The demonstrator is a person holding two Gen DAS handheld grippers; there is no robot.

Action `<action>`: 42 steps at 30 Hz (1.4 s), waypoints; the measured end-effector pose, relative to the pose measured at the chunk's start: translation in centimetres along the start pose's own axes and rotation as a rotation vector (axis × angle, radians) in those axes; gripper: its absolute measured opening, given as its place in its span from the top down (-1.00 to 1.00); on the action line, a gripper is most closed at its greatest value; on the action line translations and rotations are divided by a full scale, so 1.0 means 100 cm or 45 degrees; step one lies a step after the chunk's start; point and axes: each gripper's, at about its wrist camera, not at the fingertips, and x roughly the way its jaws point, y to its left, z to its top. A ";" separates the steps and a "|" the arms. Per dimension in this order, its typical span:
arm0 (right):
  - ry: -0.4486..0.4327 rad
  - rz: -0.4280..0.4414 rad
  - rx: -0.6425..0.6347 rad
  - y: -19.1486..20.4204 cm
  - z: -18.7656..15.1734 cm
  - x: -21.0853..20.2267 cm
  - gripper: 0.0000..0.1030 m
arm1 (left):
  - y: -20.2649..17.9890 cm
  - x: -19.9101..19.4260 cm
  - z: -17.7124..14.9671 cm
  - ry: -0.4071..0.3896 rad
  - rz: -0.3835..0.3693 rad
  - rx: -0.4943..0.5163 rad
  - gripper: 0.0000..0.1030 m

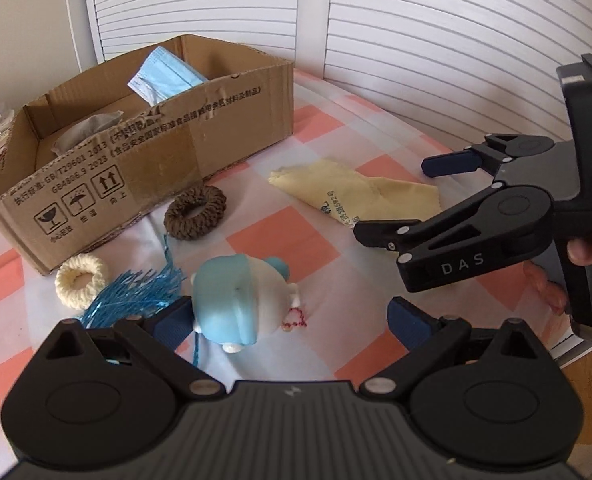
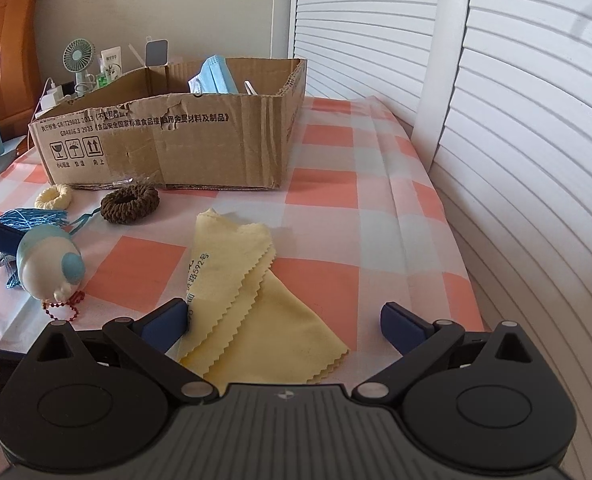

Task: Organize soft objects
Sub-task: 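Move the left tool to the light blue ball toy and close on it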

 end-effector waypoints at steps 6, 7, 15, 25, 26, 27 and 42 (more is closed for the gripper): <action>-0.009 0.011 0.004 -0.003 -0.001 0.001 -1.00 | -0.008 0.023 0.008 0.029 -0.097 0.052 -0.99; -0.009 0.012 0.003 -0.003 -0.001 0.001 -1.00 | -0.011 0.026 0.007 0.034 -0.092 0.070 -0.99; -0.013 0.010 0.007 -0.003 -0.002 0.000 -1.00 | -0.013 0.025 -0.002 -0.035 -0.070 0.098 -0.99; -0.004 -0.003 0.012 -0.002 -0.001 -0.001 -1.00 | -0.014 0.015 -0.011 -0.096 -0.022 0.051 -1.00; 0.000 -0.004 0.013 -0.002 0.000 -0.001 -1.00 | -0.014 0.014 -0.011 -0.098 -0.021 0.051 -1.00; 0.005 -0.005 0.010 -0.002 0.000 -0.001 -1.00 | -0.013 0.013 -0.011 -0.099 -0.020 0.048 -0.99; 0.008 -0.006 -0.007 -0.001 -0.002 -0.003 -1.00 | 0.002 -0.002 -0.005 -0.165 0.101 0.013 -0.55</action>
